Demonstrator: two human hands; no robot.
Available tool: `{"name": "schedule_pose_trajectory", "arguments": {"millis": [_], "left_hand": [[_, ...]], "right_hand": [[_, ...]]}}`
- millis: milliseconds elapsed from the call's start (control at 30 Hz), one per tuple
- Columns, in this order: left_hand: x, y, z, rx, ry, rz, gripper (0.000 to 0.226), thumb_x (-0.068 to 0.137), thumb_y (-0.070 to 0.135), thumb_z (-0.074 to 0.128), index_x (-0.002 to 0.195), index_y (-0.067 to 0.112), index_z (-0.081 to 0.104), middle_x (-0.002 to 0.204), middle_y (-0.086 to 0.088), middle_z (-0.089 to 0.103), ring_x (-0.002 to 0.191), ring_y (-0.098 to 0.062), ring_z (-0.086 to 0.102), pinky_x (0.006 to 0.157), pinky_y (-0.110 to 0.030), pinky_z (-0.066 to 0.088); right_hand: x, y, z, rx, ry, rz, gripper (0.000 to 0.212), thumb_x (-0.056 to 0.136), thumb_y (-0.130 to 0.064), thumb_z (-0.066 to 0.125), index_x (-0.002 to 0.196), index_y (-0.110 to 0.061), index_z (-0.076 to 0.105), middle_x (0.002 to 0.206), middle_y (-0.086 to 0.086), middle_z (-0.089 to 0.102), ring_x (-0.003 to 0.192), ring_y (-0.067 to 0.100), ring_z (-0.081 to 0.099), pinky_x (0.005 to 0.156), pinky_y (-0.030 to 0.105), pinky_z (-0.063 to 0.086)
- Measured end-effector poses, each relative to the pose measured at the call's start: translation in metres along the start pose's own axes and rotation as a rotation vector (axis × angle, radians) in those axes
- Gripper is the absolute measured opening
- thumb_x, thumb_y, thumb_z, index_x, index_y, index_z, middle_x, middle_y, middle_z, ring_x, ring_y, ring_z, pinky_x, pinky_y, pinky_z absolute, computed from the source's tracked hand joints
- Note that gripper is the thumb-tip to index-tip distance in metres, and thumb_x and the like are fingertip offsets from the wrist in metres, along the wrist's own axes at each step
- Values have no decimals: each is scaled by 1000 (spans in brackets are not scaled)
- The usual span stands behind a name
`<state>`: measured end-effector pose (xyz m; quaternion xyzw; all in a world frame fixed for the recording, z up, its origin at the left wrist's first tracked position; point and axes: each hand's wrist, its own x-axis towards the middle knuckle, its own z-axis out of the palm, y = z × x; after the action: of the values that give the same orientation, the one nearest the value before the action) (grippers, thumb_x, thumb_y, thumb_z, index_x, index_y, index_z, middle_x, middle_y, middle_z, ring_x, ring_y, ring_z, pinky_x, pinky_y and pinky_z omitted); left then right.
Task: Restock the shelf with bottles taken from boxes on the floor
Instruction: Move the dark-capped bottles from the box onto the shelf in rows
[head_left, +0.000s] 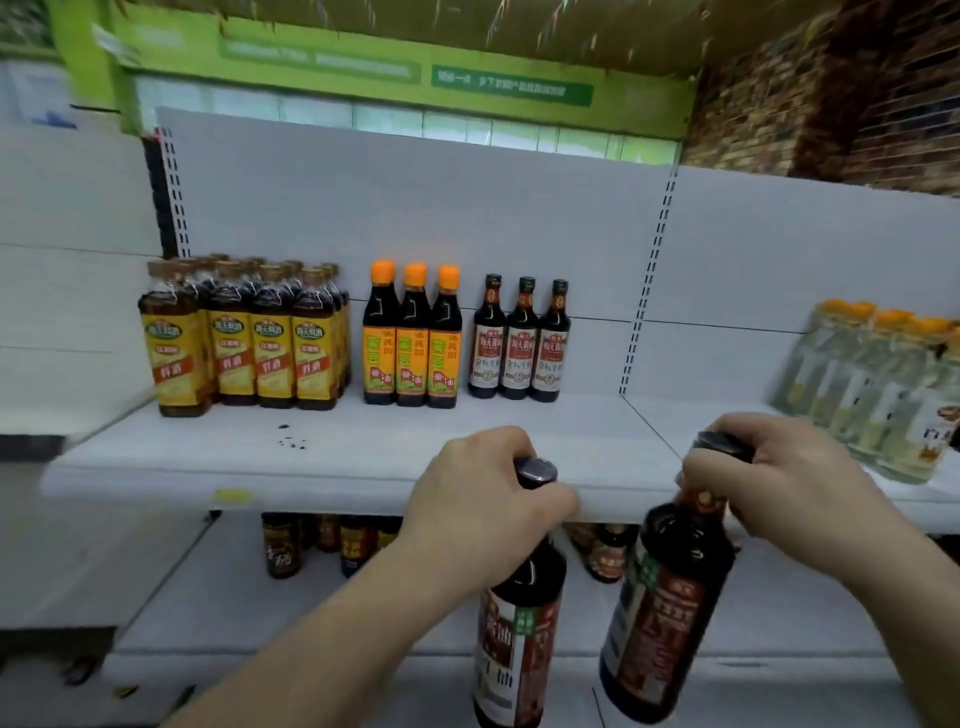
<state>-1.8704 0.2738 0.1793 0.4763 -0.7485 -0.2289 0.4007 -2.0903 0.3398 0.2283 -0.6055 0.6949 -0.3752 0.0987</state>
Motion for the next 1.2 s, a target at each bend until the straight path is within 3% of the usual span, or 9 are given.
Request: {"name": "schedule_pose_trajectory", "arguments": {"millis": [167,367,467,633,767,933,1067,1200], "left_hand": [[25,0,0,19,37,-22,29,61,52,63,73,26,63,73,7,64,71,-9,62,65,-39,58],[64,11,2,1,95,17,32,62,44,66,73,14,63,71,-5,62,63,-17,58,62,-45,53],[87,16,6,-15,121,29,30,67,40,71,72,12,62,66,-7,58,55,-9,48,54,-33,40],[126,30,7,-22,170,42,18,74,28,77,67,14,66,49,9,49,43,-2,42,42,-13,31],[158,37,6,-29,189,59,15,77,24,75,71,12,69,48,4,52,42,-4,47,42,-25,44],[195,39,12,12,211,90,18,76,26,73,65,13,66,42,11,45,35,-3,38,37,-12,27],[223,29,15,49,233,74,24,77,29,75,67,10,66,46,8,48,39,-4,40,39,-15,30],[250,18,24,41,227,62,32,72,36,76,71,6,67,67,-16,66,51,-13,48,54,-29,39]], "right_hand": [[37,2,1,11,-48,-101,14,78,-25,74,65,-24,70,48,-3,56,40,6,45,55,30,33],[88,10,-2,81,-110,-171,13,73,-27,74,68,-16,70,48,-3,53,42,9,43,56,32,36],[115,12,-7,90,-128,-215,14,72,-29,74,68,-17,68,47,-2,53,44,11,45,56,31,36],[153,15,-14,101,-163,-260,19,75,-26,71,71,-9,66,49,-1,54,46,14,48,50,34,36],[178,14,-18,124,-154,-286,21,75,-26,67,75,-5,68,61,12,65,49,16,52,54,35,39],[211,14,-15,134,-128,-262,24,73,-32,71,77,-9,73,68,14,71,50,16,55,54,33,42],[238,17,-4,136,-78,-247,22,75,-31,73,73,-10,72,54,2,62,46,15,54,53,29,42],[262,21,8,104,-45,-207,22,77,-32,72,71,-12,69,43,-7,56,44,11,52,48,23,39]]}}
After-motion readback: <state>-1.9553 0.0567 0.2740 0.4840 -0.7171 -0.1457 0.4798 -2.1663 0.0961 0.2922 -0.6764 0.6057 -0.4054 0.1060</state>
